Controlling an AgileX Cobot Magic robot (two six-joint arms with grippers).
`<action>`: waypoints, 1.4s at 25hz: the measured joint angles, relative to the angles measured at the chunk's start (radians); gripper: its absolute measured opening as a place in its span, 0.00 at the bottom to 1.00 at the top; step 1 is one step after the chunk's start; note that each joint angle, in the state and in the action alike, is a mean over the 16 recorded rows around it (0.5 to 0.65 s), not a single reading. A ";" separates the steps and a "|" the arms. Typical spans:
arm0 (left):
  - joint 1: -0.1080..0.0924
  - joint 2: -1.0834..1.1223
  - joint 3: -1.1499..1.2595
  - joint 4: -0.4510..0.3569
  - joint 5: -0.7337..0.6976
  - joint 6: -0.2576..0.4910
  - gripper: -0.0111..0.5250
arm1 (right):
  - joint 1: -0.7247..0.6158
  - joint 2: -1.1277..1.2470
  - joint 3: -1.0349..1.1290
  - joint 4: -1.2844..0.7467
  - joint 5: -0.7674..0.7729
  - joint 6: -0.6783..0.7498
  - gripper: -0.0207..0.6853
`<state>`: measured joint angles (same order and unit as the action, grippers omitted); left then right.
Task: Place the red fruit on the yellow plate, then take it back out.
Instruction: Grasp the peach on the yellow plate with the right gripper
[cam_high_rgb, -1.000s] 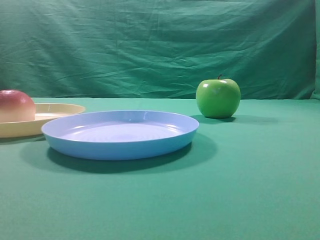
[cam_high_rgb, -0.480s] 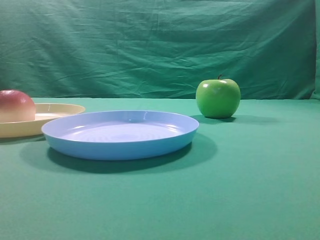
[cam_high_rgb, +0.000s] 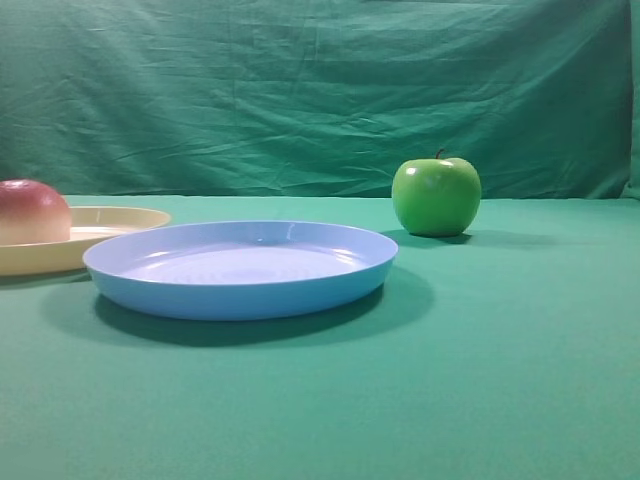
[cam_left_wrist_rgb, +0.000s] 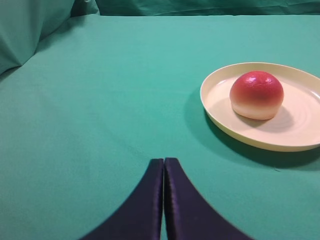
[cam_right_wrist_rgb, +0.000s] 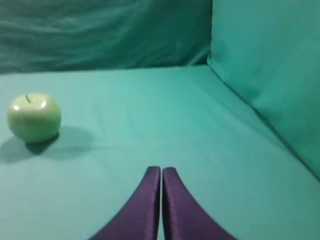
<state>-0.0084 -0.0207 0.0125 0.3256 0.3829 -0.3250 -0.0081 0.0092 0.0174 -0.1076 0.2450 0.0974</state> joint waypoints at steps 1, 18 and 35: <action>0.000 0.000 0.000 0.000 0.000 0.000 0.02 | 0.001 0.010 -0.007 0.005 -0.013 0.000 0.03; 0.000 0.000 0.000 0.000 0.000 0.000 0.02 | 0.153 0.447 -0.460 0.063 0.198 -0.048 0.03; 0.000 0.000 0.000 0.000 0.000 0.000 0.02 | 0.447 1.088 -0.932 0.114 0.469 -0.115 0.03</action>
<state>-0.0084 -0.0207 0.0125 0.3256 0.3829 -0.3250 0.4387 1.0975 -0.9142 0.0061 0.7141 -0.0181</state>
